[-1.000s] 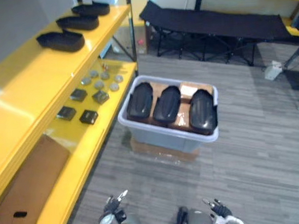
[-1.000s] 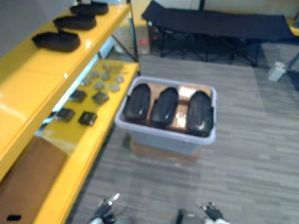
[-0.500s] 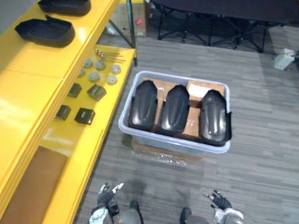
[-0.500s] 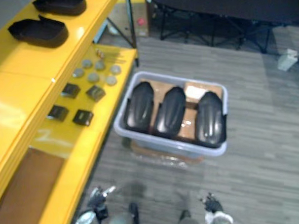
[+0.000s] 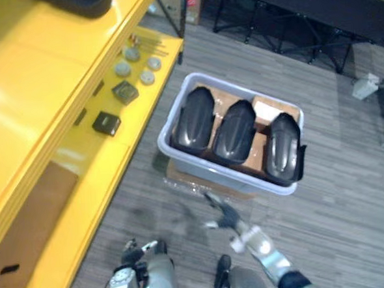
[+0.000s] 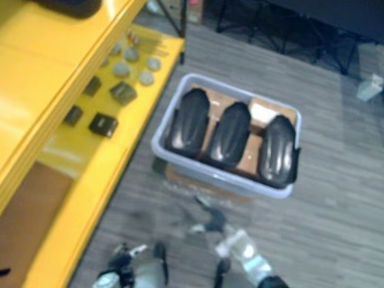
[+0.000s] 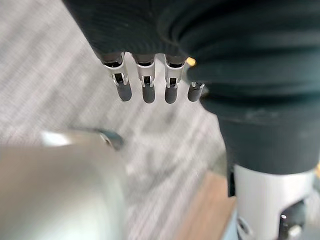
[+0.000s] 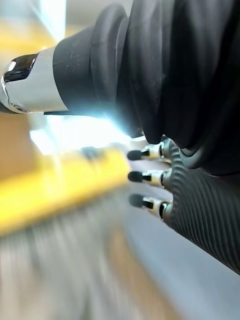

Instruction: Walk over and take plastic housings, then place them on the shelf

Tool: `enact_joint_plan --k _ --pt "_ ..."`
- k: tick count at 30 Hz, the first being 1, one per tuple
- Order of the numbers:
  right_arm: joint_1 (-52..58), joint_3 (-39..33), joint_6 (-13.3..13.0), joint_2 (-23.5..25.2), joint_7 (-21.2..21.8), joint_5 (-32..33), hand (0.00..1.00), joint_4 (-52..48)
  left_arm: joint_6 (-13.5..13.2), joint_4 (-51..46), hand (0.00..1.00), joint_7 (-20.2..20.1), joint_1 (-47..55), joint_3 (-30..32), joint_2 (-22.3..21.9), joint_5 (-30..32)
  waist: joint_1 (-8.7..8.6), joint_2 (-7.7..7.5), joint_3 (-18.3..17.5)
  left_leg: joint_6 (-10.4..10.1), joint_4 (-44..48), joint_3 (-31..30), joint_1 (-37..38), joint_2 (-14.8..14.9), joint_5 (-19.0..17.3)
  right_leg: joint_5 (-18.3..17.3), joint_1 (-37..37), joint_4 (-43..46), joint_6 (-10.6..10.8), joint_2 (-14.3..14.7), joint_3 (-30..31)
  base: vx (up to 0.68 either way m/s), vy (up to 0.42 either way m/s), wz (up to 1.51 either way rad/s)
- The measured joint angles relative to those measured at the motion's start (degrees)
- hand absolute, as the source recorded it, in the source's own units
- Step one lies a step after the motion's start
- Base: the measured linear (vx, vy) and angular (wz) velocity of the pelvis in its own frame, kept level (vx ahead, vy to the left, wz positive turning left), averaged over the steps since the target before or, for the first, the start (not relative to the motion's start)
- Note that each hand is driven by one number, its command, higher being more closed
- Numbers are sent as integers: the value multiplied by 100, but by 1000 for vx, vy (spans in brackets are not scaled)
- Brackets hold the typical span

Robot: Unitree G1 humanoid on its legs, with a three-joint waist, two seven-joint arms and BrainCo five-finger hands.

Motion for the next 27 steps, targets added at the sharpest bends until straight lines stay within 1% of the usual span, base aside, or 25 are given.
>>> enact_joint_plan --k 1,2,3,4,5,6,7,8,9,10,11,12,13,14,15,16,18,19,20,21,22,23,24,25,27 --pt "-239 -33 -8 -35 -153 241 0 -606 -1 90 0 -7 71 132 80 37 42 -74 -12 6 14 -75 7 -55 5 -3 44 -12 -1 -9 0 -61 53 32" --pt "-347 -121 -10 -74 -288 365 0 -883 -2 91 0 -8 130 203 89 72 40 -79 -9 15 26 -123 10 -83 11 -11 91 -25 -13 -19 -2 -26 44 41" --pt "-549 -507 -10 -171 -593 563 0 -1345 -16 88 0 -19 250 213 88 108 41 -84 -12 72 37 -168 26 -124 50 -23 166 -39 -13 -42 2 -12 53 32" --pt "-673 -743 5 -225 -768 696 0 -1494 -34 88 0 -32 335 213 69 217 41 -93 -18 94 37 -174 48 -154 66 -40 195 -48 -31 -60 8 -2 58 23" --pt "-942 -1263 47 -363 -1147 961 0 -1677 -95 85 0 -87 524 204 13 329 37 -107 -27 109 51 -156 88 -218 80 -103 258 -61 -96 -102 13 18 40 7" --pt "-1132 -1852 178 -557 -1491 1166 0 -1761 -128 80 0 -140 684 203 -40 463 15 -136 -53 117 90 -148 136 -287 85 -137 372 -122 -110 -149 11 18 23 7" --pt "-1188 -2108 273 -664 -1702 1193 0 -1773 -150 73 0 -175 759 199 -83 485 -14 -110 -62 117 111 -153 137 -311 85 -151 403 -154 -115 -166 8 8 21 15" --pt "-1232 -2641 515 -923 -2164 1199 0 -1772 -237 51 0 -206 861 213 -174 481 -65 -42 -49 118 148 -162 135 -348 86 -186 474 -175 -160 -182 3 -13 19 17" --pt "-1206 -3009 725 -1108 -2477 1204 0 -1740 -261 38 0 -250 872 195 -186 483 -72 16 -28 118 174 -170 131 -356 86 -214 494 -172 -172 -187 5 -48 19 8" --pt "-1197 -3518 1069 -1289 -2917 1304 0 -1487 -287 11 0 -328 903 185 -181 463 -78 63 -47 118 164 -149 128 -356 103 -253 485 -170 -154 -189 9 -41 8 -1" --pt "-1194 -3624 1142 -1314 -3000 1332 0 -1420 -288 -4 0 -337 906 185 -181 461 -83 67 -49 113 162 -147 129 -357 109 -263 486 -171 -150 -191 9 -83 -7 -5" --pt "-1171 -3974 1283 -1368 -3207 1479 0 -1182 -292 -83 0 -368 918 185 -181 448 -100 78 -45 103 135 -150 120 -364 131 -311 480 -169 -171 -192 12 -100 -24 6" --pt "-1150 -4404 1435 -1468 -3505 1574 0 -783 -325 -216 0 -470 935 185 -177 457 -131 74 -47 100 88 -179 26 -381 192 -403 403 -165 -203 -198 9 -127 -31 10" --pt "-1155 -4563 1477 -1525 -3610 1574 0 -606 -351 -283 0 -501 934 184 -181 460 -144 74 -47 90 74 -197 -59 -386 229 -453 340 -158 -217 -199 12 -131 -41 16" --pt "-1156 -4829 1491 -1667 -3749 1740 0 -255 -415 -404 0 -513 928 180 -180 470 -173 60 -36 76 72 -229 -242 -399 283 -541 199 -169 -224 -200 13 -134 -56 11" --pt "-1163 -5004 1498 -1814 -3842 2053 0 110 -497 -467 0 -510 920 194 -172 452 -177 59 -27 46 64 -249 -393 -389 346 -602 72 -184 -235 -180 13 -133 -65 9" --pt "-1174 -5247 1530 -1970 -3921 2406 0 601 -490 -470 0 -517 920 249 -156 389 -183 47 42 -15 -49 -284 -467 -386 435 -678 34 -213 -181 -169 9 -147 -90 12" --pt "-1231 -5378 1524 -2135 -3949 2691 0 905 -491 -492 0 -522 921 351 -154 234 -181 38 144 -4 -58 -238 -533 -344 453 -810 14 -238 -140 -153 2 -130 -87 15" --pt "-1248 -5400 1522 -2174 -3951 2720 0 961 -491 -494 0 -521 919 378 -152 227 -182 37 151 -10 -44 -220 -574 -338 458 -830 -15 -238 -117 -156 -2 -141 -72 14" --pt "-1359 -5423 1524 -2374 -3956 2877 0 1197 -492 -511 0 -522 899 425 -149 227 -194 74 200 -11 -21 -136 -753 -240 487 -872 -180 -202 -137 -119 -30 -134 -59 18" --pt "-1521 -5502 1543 -2628 -3965 3024 0 1544 -493 -585 0 -522 884 433 -140 207 -209 111 262 0 -11 -135 -983 -160 599 -873 -395 -123 -144 -70 -113 -146 -71 19" --pt "-1563 -5519 1547 -2677 -3967 3075 0 1634 -494 -588 0 -522 876 432 -137 190 -209 116 271 -11 -2 -137 -1008 -145 622 -869 -437 -102 -145 -61 -127 -86 -60 26" --pt "-1726 -5572 1613 -2838 -3961 3171 0 2008 -490 -581 0 -524 827 428 -126 171 -198 123 345 -31 32 -161 -1118 -124 673 -842 -523 -14 -127 -51 -173 -19 -22 17" --pt "-1811 -5576 1654 -2902 -3962 3197 0 2178 -491 -579 0 -529 808 426 -121 162 -186 126 372 -40 67 -173 -1167 -121 703 -845 -558 19 -132 -50 -182 -3 -4 17" --pt "-2122 -5565 1768 -3144 -3970 3210 0 2708 -503 -574 0 -544 739 405 -122 -46 -168 181 443 -25 201 -247 -1373 -155 708 -845 -693 108 -132 -56 -182 15 11 18"
